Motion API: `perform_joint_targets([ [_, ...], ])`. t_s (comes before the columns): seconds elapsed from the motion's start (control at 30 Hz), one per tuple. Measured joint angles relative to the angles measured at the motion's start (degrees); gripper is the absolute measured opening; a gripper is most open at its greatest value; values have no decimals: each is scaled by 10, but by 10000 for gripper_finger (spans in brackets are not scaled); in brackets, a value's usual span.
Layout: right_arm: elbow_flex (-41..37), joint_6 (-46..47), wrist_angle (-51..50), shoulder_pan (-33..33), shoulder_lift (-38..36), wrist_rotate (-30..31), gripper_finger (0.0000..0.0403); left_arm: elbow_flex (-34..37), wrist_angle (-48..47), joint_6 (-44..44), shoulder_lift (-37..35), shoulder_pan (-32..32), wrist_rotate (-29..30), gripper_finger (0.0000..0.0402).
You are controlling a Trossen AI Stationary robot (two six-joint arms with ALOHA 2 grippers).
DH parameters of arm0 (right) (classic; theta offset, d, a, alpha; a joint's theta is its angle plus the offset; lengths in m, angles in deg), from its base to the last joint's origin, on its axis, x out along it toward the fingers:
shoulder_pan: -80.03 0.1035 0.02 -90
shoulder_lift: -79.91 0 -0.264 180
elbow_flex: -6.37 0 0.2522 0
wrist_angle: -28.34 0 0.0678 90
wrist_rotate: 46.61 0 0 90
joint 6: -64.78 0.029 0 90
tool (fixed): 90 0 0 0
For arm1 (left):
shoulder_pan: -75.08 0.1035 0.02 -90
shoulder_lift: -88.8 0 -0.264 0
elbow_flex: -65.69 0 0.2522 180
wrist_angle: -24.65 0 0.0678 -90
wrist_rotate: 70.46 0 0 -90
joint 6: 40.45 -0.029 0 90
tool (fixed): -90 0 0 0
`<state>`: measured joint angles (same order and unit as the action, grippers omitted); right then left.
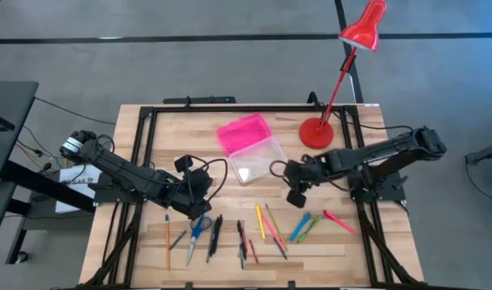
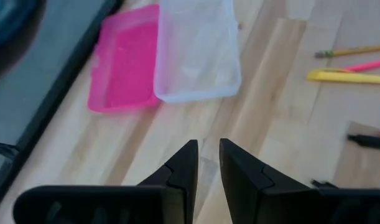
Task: Pick & place school supplies into a supply box
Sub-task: Put the green crayon into the pink supply box
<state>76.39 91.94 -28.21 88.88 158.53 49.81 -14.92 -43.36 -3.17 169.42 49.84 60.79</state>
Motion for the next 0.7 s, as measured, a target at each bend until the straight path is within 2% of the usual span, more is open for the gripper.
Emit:
perform_joint_targets([
  [0.13,67,-88,-1,-39,44,12,0,0,3,0,0,0,2,61],
  [0.23,107,-156,-4,-69,78,12,0,0,4,19,0,0,-20,61],
  [0.5,159,-341,-25,-121,163,12,0,0,-1,83,0,-7,-76,61],
  [0.57,171,-355,-35,-130,185,14,0,0,-1,99,0,-12,-76,61],
  [0.7,193,-315,-47,-154,215,11,0,0,-3,119,0,-22,-75,61],
])
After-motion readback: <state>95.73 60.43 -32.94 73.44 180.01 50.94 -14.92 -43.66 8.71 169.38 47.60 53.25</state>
